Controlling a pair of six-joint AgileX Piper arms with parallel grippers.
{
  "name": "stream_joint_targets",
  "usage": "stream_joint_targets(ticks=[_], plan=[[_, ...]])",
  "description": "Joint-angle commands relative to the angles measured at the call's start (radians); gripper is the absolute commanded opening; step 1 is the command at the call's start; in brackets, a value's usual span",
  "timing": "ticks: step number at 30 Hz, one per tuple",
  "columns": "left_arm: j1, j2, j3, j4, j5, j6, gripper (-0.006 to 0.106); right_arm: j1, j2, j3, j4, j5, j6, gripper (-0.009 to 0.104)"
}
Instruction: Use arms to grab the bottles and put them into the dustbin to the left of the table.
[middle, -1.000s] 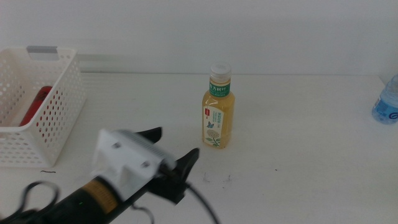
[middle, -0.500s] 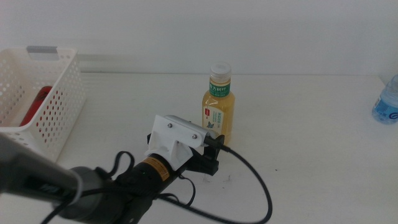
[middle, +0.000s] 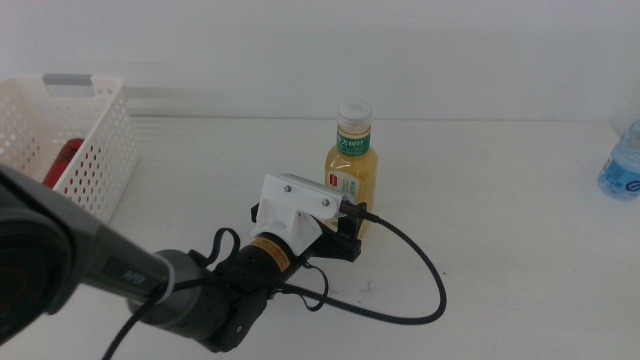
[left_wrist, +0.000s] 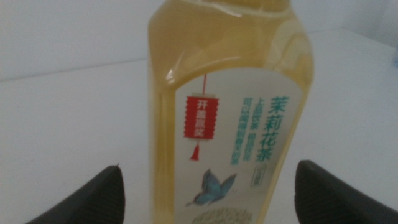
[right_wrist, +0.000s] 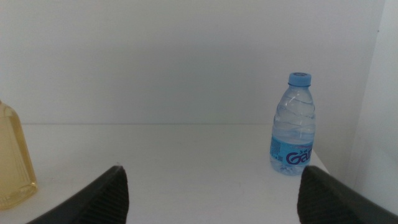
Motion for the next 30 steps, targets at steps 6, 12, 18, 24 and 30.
stream_joint_targets(ticks=[6, 12, 18, 24, 30], plan=[[0.003, 0.076, -0.094, 0.008, -0.014, -0.017, 0.094, -0.004, -0.005, 0.004, -0.002, -0.009, -0.005, 0.092], [0.01, 0.145, -0.192, 0.001, -0.007, -0.017, 0.094, -0.004, -0.005, 0.004, -0.002, -0.009, -0.005, 0.092], [0.01, 0.206, -0.272, -0.003, 0.022, -0.015, 0.094, -0.004, -0.005, 0.004, -0.002, -0.009, -0.005, 0.092], [0.01, 0.231, -0.307, -0.017, 0.033, 0.001, 0.093, -0.004, -0.005, 0.004, -0.002, -0.009, -0.005, 0.092], [0.011, 0.219, -0.3, -0.033, -0.011, 0.121, 0.061, -0.004, -0.005, 0.004, -0.002, -0.009, -0.005, 0.092]])
